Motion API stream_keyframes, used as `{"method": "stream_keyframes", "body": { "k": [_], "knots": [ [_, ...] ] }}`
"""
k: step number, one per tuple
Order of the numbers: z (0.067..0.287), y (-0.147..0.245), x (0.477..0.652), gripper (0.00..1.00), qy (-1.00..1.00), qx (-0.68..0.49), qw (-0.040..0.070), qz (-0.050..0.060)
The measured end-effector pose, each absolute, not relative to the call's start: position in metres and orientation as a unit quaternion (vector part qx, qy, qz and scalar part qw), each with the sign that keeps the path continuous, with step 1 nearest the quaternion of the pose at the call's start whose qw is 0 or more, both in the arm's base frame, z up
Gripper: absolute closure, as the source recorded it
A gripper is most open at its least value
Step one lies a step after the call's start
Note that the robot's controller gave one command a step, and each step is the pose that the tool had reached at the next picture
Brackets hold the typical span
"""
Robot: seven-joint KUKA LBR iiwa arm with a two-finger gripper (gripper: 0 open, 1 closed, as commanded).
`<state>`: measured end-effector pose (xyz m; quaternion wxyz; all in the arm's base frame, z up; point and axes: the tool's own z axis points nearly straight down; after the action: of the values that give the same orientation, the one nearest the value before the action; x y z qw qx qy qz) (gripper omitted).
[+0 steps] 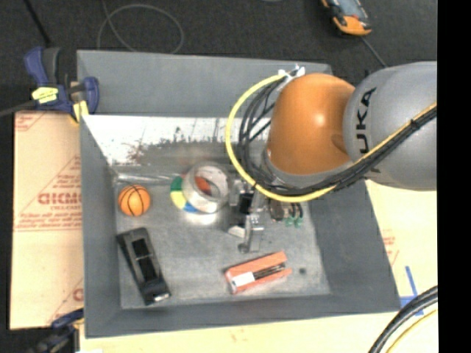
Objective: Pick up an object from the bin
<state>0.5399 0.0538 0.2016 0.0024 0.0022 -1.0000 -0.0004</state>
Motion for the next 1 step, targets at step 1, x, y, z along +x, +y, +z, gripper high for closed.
{"method": "stream_keyframes", "body": {
  "k": [1],
  "knots": [
    [0.2059, 0.0535, 0.5405, 0.0, -1.0, 0.002, -0.001, -0.001]
  ]
}}
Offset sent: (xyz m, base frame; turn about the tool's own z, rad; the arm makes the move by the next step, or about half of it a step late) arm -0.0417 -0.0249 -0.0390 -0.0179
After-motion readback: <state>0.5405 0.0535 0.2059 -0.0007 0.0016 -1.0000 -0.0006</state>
